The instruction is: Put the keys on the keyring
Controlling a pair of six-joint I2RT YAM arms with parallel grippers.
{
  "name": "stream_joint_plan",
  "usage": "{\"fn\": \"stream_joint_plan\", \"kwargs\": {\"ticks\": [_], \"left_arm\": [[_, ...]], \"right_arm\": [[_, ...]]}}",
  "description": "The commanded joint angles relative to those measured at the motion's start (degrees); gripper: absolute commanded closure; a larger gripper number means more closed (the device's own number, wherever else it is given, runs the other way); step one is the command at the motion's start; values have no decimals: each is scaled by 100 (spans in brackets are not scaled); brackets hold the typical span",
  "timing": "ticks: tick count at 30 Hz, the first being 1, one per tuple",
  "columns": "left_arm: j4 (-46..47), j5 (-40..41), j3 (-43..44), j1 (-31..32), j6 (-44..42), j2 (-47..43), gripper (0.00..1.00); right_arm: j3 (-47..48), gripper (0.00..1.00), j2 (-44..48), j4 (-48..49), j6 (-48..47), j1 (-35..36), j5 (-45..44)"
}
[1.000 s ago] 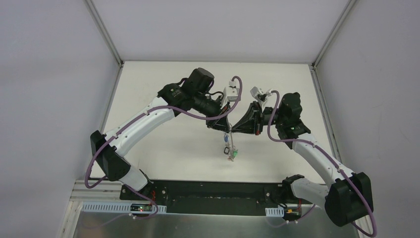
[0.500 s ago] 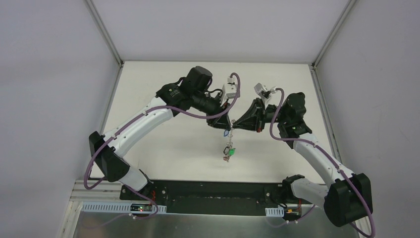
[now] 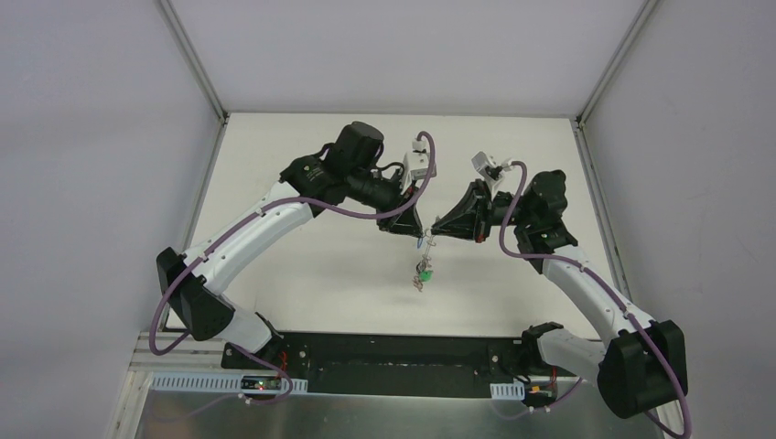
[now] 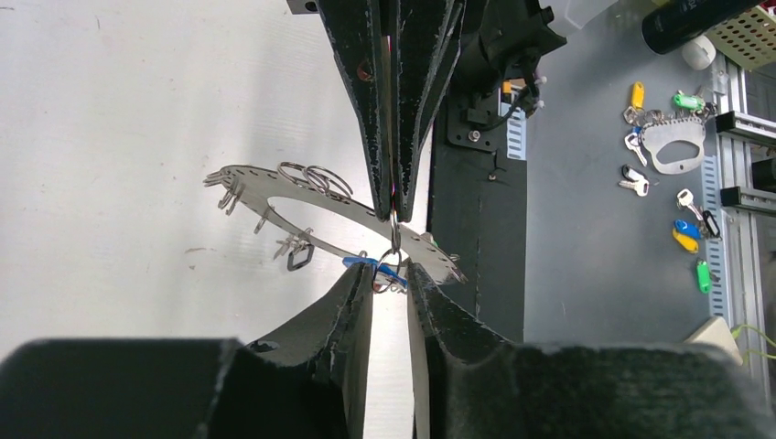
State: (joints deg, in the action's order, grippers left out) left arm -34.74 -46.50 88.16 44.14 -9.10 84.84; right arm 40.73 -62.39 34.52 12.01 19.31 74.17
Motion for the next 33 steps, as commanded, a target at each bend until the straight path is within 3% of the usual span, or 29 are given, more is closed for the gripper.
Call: {"fn": "stream_joint_plan", "kwargs": {"ticks": [1, 7, 33], "left_arm": [[145, -279, 93, -32, 109, 28, 82], [133, -348, 84, -28, 114, 86, 100], [695, -712, 126, -28, 784, 490, 100]], "right_arm": [[93, 100, 205, 406, 73, -40, 30], [88, 100, 210, 414, 71, -50, 30], [-101, 100, 157, 1153, 570, -47, -12]]}}
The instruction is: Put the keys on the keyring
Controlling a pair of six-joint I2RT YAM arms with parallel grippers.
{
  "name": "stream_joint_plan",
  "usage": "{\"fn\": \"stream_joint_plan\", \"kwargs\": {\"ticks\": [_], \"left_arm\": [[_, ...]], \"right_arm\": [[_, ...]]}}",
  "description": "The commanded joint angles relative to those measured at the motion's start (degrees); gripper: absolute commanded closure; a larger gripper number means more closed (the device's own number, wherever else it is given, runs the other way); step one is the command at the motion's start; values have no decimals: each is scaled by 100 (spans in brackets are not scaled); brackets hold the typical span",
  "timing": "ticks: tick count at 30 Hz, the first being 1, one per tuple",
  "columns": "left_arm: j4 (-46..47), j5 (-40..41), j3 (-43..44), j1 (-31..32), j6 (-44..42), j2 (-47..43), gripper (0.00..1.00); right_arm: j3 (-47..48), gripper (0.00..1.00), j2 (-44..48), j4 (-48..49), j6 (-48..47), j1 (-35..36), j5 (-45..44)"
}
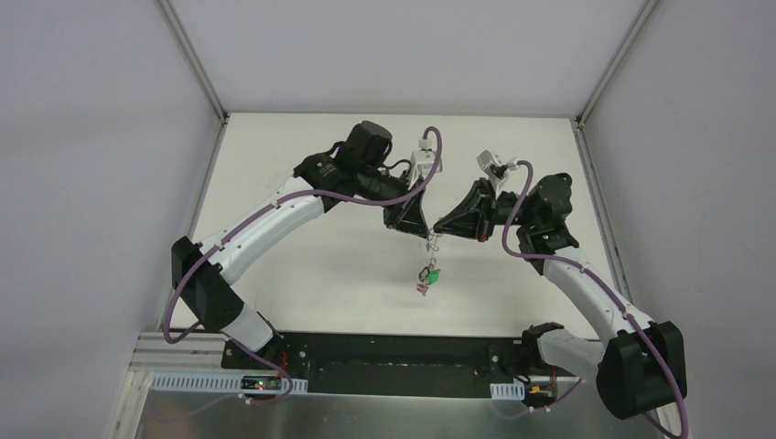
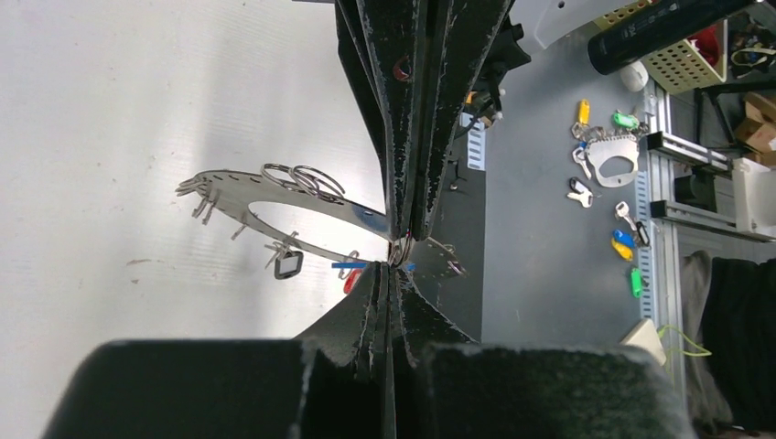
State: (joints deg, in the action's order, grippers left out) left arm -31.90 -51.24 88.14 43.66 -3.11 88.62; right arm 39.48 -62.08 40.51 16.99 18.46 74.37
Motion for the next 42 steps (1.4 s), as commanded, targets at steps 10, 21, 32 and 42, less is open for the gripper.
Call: {"fn": "stream_joint_plan", "kwargs": {"ticks": [10, 21, 32, 42], "left_arm": [[299, -216, 262, -40, 74, 22, 75], [642, -346, 9, -68, -44, -222, 59], [747, -528, -152, 11, -30, -161, 66], [922, -556, -193, 10, 137, -114, 80]], "right_arm": [[6, 100, 162, 475, -56, 4, -31], [14, 100, 140, 475, 34, -32, -169], [15, 100, 135, 475, 111, -88, -286], [4, 100, 118, 475, 120, -120, -344]]}}
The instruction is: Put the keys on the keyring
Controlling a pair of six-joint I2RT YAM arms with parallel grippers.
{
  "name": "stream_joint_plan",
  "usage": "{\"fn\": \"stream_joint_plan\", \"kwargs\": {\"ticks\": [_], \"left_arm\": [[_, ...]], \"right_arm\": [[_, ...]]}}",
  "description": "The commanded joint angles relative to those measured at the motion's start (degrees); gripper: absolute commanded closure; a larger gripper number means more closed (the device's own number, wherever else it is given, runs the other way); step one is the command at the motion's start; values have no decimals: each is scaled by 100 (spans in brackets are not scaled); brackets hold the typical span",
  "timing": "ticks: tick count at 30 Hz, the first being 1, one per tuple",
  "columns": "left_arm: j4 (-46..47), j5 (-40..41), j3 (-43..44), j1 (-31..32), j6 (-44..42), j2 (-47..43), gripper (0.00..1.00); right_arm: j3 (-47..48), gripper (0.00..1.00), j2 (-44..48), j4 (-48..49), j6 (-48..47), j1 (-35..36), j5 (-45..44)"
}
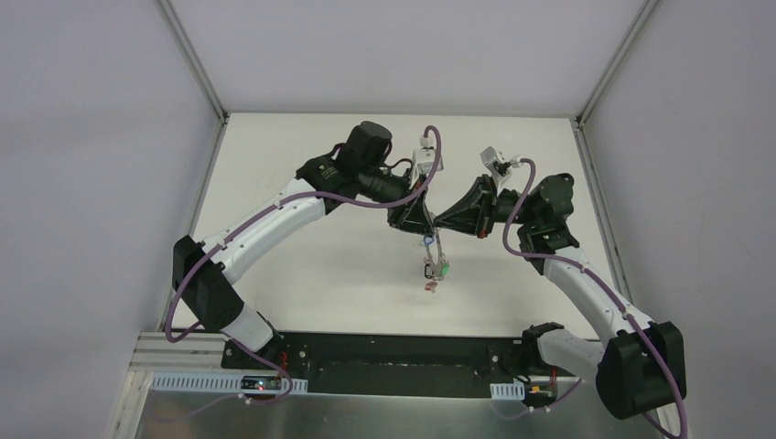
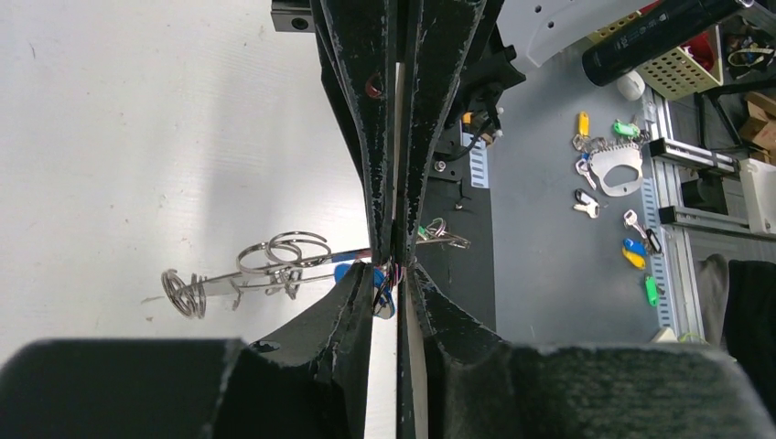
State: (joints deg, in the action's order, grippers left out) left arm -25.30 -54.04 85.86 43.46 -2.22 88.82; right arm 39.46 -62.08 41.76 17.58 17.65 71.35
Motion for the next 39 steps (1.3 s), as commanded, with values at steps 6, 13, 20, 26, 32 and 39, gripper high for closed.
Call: {"fn": "stream_joint_plan", "kwargs": {"ticks": [6, 13, 20, 26, 32, 39], "left_arm": [[263, -302, 167, 31, 160, -36, 87], [215, -319, 116, 30, 77, -71, 100], [-422, 142, 279, 26, -459, -272, 100], [-711, 495, 414, 25, -659, -319, 100], [-765, 569, 421, 31, -709, -343, 100], [-763, 567, 449, 36, -712, -326, 100]], "right_arm": [[-16, 100, 133, 344, 52, -53, -46], [-23, 100, 134, 342, 43, -85, -57], [20, 100, 152, -16, -384, -145, -25], [165, 100, 162, -1098, -1397, -146, 225], [165, 100, 154, -1179, -1493, -140, 264], [142, 100, 135, -1201, -1538, -138, 293]]}}
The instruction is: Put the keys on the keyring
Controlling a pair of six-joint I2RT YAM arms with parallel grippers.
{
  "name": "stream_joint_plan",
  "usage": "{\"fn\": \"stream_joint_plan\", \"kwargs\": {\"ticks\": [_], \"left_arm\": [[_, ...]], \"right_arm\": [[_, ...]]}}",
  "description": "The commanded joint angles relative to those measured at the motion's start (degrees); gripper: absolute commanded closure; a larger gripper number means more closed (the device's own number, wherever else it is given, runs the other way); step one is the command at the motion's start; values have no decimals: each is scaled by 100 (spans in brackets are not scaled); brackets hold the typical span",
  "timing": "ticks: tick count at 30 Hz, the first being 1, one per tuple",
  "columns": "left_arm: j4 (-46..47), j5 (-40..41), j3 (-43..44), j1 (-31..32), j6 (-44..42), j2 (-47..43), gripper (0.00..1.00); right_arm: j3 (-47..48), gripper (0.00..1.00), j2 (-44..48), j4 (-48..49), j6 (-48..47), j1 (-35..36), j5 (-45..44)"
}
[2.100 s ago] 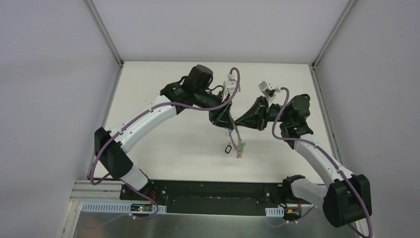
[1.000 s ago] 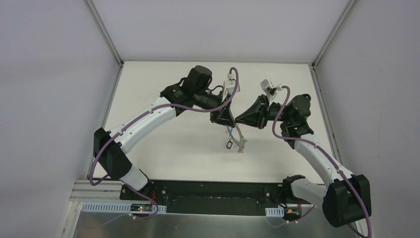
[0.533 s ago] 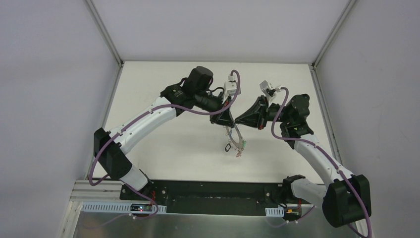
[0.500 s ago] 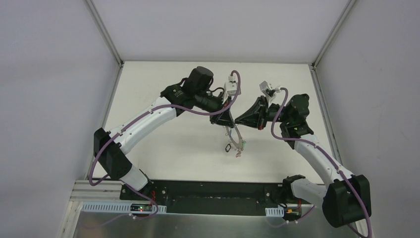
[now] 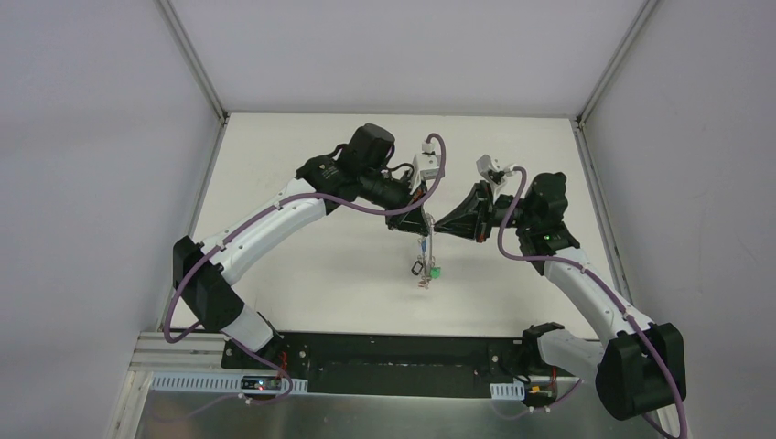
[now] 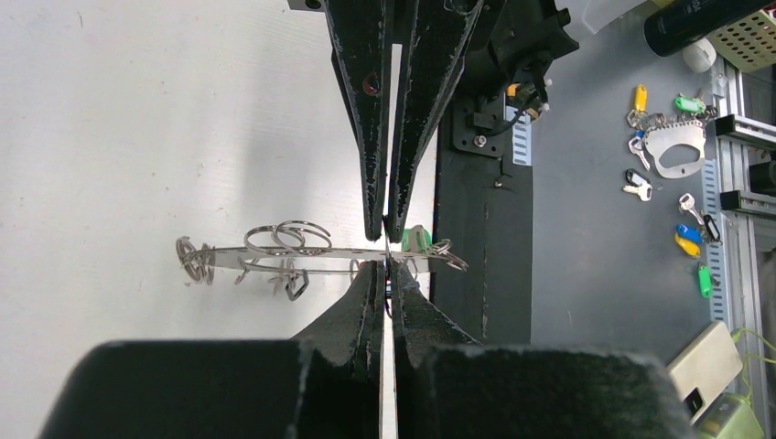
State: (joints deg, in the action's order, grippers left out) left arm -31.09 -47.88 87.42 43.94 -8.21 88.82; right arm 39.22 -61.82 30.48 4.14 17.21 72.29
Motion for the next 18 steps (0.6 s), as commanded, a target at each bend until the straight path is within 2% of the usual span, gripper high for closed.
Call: {"fn": "stream_joint_plan", "kwargs": {"ticks": [1, 5, 18], "left_arm": [[-183, -43, 296, -11, -111, -322, 100], [-247, -12, 296, 23, -178, -295, 100], [-734, 55, 474, 171, -512, -137, 100]], "right_arm": [[164, 100, 116, -76, -194, -95, 190], [169, 97, 135, -98, -187, -91, 173], [202, 62, 170, -129, -143, -91, 191]]}}
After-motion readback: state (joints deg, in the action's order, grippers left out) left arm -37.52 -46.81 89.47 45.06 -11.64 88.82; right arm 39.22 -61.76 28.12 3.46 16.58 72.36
